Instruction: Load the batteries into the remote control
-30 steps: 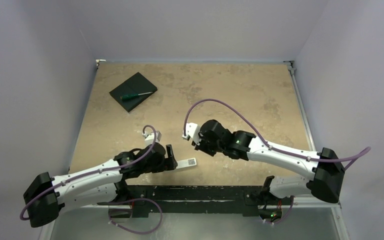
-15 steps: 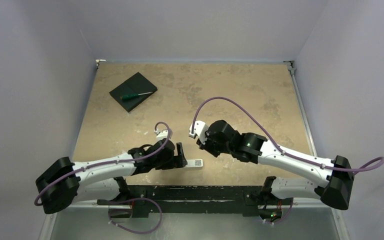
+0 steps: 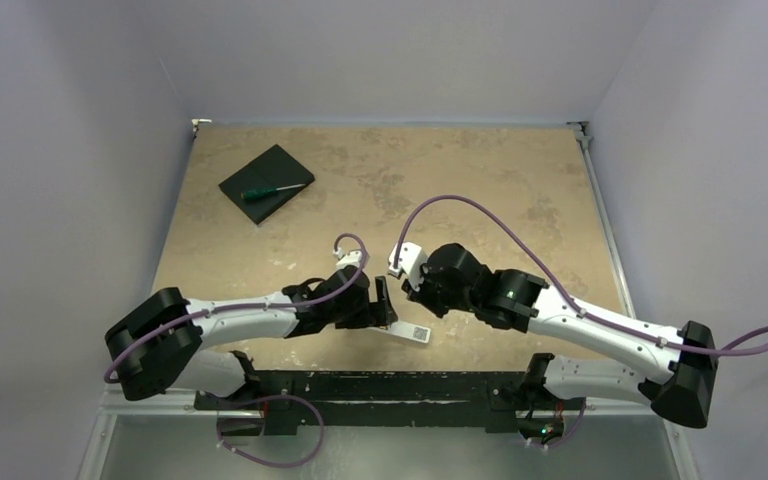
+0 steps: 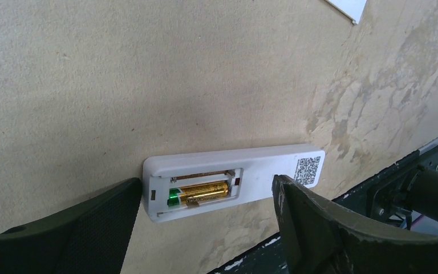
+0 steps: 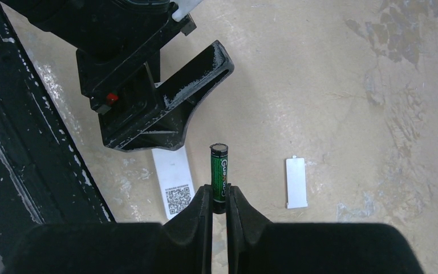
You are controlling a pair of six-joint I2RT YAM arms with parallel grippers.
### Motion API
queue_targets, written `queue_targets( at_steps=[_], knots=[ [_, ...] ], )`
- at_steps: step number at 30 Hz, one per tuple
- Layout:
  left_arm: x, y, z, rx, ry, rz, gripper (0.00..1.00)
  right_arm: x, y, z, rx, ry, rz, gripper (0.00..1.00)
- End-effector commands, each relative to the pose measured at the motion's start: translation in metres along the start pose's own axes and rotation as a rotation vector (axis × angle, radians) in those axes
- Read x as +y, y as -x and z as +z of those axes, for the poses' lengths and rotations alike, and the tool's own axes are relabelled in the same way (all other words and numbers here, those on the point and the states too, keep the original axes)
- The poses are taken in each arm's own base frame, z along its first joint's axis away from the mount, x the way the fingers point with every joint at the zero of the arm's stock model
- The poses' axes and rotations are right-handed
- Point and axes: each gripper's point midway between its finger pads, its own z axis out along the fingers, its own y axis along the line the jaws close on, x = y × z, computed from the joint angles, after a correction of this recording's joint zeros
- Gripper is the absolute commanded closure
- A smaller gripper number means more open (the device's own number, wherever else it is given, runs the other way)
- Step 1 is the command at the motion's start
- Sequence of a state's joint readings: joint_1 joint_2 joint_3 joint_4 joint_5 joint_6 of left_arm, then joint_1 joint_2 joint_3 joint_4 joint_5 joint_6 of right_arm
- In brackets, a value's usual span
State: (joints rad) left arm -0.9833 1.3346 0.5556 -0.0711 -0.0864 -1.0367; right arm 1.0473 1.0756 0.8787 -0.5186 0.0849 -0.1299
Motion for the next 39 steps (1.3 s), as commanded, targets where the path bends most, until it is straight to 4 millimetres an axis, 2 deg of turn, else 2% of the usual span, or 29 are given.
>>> queue_targets(
  at_steps=[1,7,17,31,39],
  knots=[
    [-0.004,-0.005,0.001,0.028,-0.008,0.018,0.16,0.000,0.007,-0.007,-0.023,-0.002,0.023,1.00],
    [0.002,0.012,-0.019,-0.029,0.050,0.068,0.15,0.001,0.008,-0.005,-0.006,0.003,0.024,1.00],
    [0.015,0.056,-0.075,-0.198,0.169,0.123,0.14,0.008,0.010,0.006,0.026,0.037,0.031,1.00],
    [0.018,0.081,-0.134,-0.313,0.182,0.122,0.13,0.021,0.017,0.027,0.036,0.093,0.072,1.00],
    [0.022,0.096,-0.168,-0.389,0.196,0.101,0.13,0.042,0.014,0.046,0.072,0.148,0.081,1.00]
  ],
)
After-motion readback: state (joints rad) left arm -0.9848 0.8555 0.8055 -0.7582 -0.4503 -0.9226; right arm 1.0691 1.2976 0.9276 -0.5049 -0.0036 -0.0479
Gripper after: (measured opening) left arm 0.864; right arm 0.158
